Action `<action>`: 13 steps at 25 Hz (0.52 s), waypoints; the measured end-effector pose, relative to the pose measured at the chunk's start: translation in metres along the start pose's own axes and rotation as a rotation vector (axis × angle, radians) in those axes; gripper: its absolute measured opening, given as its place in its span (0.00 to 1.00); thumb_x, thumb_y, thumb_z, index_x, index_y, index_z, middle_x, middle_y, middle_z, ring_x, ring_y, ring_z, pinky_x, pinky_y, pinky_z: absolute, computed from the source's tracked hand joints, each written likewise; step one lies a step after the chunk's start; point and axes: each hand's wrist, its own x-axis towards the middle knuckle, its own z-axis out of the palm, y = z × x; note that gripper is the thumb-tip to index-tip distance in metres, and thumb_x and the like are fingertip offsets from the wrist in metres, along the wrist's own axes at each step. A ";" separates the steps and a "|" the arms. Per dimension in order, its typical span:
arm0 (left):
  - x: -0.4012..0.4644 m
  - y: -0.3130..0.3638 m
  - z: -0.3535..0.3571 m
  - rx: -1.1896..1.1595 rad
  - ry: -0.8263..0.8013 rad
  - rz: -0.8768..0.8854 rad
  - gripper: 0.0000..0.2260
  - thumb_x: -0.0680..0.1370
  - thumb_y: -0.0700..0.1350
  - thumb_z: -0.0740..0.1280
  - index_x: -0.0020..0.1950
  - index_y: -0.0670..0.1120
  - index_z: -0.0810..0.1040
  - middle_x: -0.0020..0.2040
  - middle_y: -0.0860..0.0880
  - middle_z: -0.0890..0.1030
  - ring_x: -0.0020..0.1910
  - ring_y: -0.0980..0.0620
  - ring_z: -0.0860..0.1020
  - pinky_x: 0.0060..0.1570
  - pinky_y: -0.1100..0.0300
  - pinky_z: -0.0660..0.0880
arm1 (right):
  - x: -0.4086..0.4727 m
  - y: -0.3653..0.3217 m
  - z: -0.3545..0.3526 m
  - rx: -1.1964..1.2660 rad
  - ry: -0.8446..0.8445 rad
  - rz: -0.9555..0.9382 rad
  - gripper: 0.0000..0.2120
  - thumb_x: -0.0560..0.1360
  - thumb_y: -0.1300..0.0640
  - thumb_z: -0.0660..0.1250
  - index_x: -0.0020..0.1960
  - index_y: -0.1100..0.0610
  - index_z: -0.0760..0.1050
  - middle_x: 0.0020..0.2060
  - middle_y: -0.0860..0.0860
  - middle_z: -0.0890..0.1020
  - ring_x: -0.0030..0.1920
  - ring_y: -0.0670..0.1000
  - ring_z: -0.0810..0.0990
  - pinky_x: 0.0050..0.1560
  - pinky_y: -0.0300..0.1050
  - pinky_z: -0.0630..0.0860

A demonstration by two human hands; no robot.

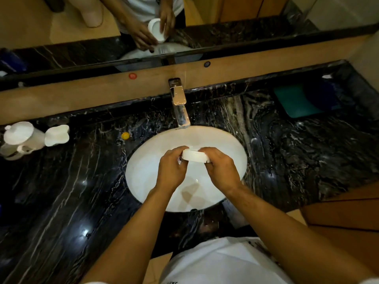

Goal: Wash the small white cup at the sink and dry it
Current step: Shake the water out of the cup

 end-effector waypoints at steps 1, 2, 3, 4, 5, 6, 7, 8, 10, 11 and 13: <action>0.001 0.000 0.002 0.011 -0.003 0.015 0.14 0.78 0.38 0.70 0.63 0.47 0.82 0.59 0.48 0.85 0.54 0.47 0.80 0.51 0.56 0.77 | 0.000 0.002 -0.004 0.007 0.007 -0.007 0.16 0.75 0.69 0.70 0.61 0.59 0.81 0.58 0.57 0.85 0.57 0.59 0.83 0.58 0.56 0.81; 0.001 0.002 0.003 0.011 0.000 0.034 0.15 0.77 0.37 0.71 0.63 0.47 0.82 0.59 0.47 0.85 0.54 0.47 0.80 0.51 0.55 0.77 | -0.001 0.005 -0.009 -0.001 0.027 -0.045 0.17 0.74 0.70 0.71 0.61 0.60 0.81 0.57 0.58 0.85 0.56 0.60 0.84 0.58 0.57 0.81; 0.002 0.003 0.003 0.007 0.019 0.060 0.16 0.77 0.37 0.71 0.63 0.47 0.82 0.58 0.47 0.85 0.54 0.47 0.80 0.49 0.56 0.77 | -0.001 0.008 -0.013 -0.020 0.042 -0.104 0.17 0.72 0.70 0.72 0.61 0.62 0.81 0.57 0.58 0.85 0.56 0.61 0.84 0.59 0.56 0.81; 0.002 0.005 0.003 0.012 0.040 0.079 0.16 0.76 0.36 0.71 0.63 0.47 0.82 0.58 0.47 0.85 0.54 0.47 0.80 0.48 0.57 0.77 | -0.002 0.009 -0.016 -0.035 0.046 -0.158 0.18 0.72 0.71 0.73 0.61 0.63 0.82 0.57 0.59 0.85 0.56 0.61 0.84 0.59 0.55 0.81; 0.003 0.008 0.004 0.017 0.064 0.077 0.17 0.75 0.36 0.70 0.63 0.47 0.82 0.57 0.46 0.85 0.53 0.47 0.80 0.47 0.58 0.76 | 0.001 0.011 -0.020 -0.037 0.056 -0.192 0.18 0.71 0.71 0.73 0.60 0.63 0.82 0.57 0.59 0.85 0.56 0.61 0.84 0.59 0.54 0.81; 0.005 0.013 0.006 0.011 0.082 0.061 0.17 0.75 0.35 0.70 0.62 0.47 0.83 0.56 0.45 0.85 0.53 0.47 0.80 0.46 0.57 0.77 | 0.006 0.014 -0.024 -0.036 0.059 -0.212 0.18 0.71 0.71 0.73 0.60 0.64 0.82 0.57 0.59 0.85 0.56 0.61 0.84 0.59 0.54 0.81; 0.005 0.016 0.007 -0.005 0.095 0.038 0.17 0.75 0.35 0.69 0.62 0.46 0.83 0.56 0.45 0.86 0.53 0.47 0.81 0.46 0.59 0.77 | 0.011 0.016 -0.026 -0.039 0.051 -0.218 0.19 0.70 0.71 0.73 0.60 0.63 0.82 0.57 0.59 0.86 0.55 0.61 0.84 0.58 0.53 0.82; 0.005 0.020 0.009 -0.018 0.106 0.019 0.16 0.76 0.35 0.69 0.62 0.46 0.83 0.55 0.46 0.86 0.52 0.49 0.81 0.46 0.63 0.77 | 0.013 0.018 -0.027 -0.032 0.031 -0.207 0.19 0.70 0.70 0.73 0.60 0.62 0.82 0.56 0.58 0.86 0.54 0.60 0.85 0.57 0.53 0.82; 0.014 0.032 0.016 -0.030 0.109 -0.011 0.13 0.78 0.37 0.68 0.60 0.48 0.82 0.52 0.50 0.85 0.47 0.58 0.80 0.42 0.75 0.71 | 0.024 0.026 -0.031 0.049 -0.010 -0.085 0.16 0.73 0.67 0.72 0.59 0.57 0.81 0.52 0.55 0.86 0.49 0.56 0.85 0.50 0.51 0.83; 0.020 0.039 0.022 -0.068 0.083 -0.051 0.11 0.79 0.39 0.67 0.60 0.48 0.82 0.49 0.53 0.85 0.45 0.60 0.80 0.40 0.76 0.71 | 0.030 0.032 -0.036 0.143 -0.042 0.052 0.13 0.75 0.64 0.71 0.58 0.54 0.80 0.48 0.54 0.87 0.44 0.54 0.86 0.45 0.50 0.83; 0.035 0.059 0.041 -0.264 0.029 -0.195 0.09 0.81 0.42 0.65 0.58 0.49 0.82 0.47 0.54 0.84 0.44 0.57 0.81 0.37 0.73 0.75 | 0.037 0.047 -0.052 0.479 -0.086 0.346 0.07 0.78 0.58 0.69 0.54 0.48 0.76 0.43 0.54 0.86 0.33 0.53 0.86 0.35 0.48 0.82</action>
